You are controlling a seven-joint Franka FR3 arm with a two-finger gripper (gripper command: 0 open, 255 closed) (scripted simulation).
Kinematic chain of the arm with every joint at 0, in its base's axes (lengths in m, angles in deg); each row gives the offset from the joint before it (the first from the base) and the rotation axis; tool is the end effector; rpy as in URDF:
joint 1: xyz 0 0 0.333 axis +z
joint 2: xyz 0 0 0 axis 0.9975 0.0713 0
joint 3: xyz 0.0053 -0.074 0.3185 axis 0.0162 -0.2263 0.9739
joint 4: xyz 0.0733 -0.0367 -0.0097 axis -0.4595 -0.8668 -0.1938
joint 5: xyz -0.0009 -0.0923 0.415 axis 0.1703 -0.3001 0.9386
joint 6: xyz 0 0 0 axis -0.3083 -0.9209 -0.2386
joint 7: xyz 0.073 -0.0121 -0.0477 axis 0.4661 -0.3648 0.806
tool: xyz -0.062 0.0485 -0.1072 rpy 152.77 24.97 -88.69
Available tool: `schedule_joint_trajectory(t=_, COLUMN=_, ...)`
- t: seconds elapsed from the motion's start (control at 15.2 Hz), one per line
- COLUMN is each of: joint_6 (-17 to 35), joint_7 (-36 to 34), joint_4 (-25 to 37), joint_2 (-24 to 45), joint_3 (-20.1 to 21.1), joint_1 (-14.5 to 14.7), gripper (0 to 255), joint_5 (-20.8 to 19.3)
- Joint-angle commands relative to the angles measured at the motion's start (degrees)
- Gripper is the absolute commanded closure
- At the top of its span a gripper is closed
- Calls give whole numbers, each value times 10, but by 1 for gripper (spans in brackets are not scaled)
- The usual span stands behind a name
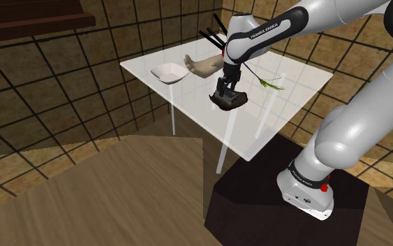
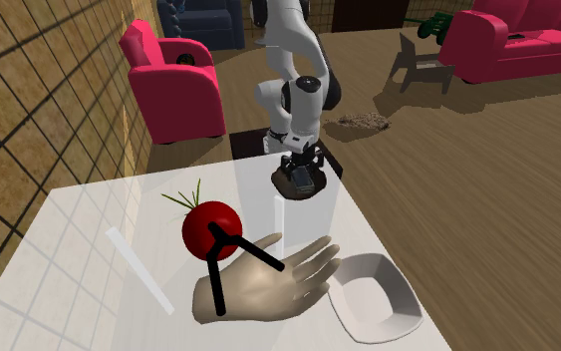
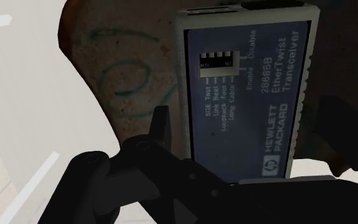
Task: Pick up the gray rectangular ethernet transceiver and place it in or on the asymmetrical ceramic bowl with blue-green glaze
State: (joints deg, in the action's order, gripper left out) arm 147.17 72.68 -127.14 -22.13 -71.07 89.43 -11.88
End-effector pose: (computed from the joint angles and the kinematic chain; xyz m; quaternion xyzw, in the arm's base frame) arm 0.4913 -0.0779 0.3415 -0.9997 0.0253 0.0014 0.0011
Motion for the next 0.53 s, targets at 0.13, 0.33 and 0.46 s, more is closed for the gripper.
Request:
schedule_joint_trajectory(t=0.13, joint_6=0, joint_7=0, joint_4=0, joint_2=0, joint_3=0, joint_1=0, gripper=0, joint_5=0)
schedule_joint_trajectory(t=0.33, joint_6=-41, joint_7=-3, joint_4=21, joint_2=-20, joint_3=2, joint_1=0, gripper=0, joint_5=-4)
schedule_joint_trajectory(t=0.46, joint_6=-77, joint_7=-5, joint_4=42, joint_2=-36, joint_3=4, joint_1=0, gripper=0, joint_5=-6)
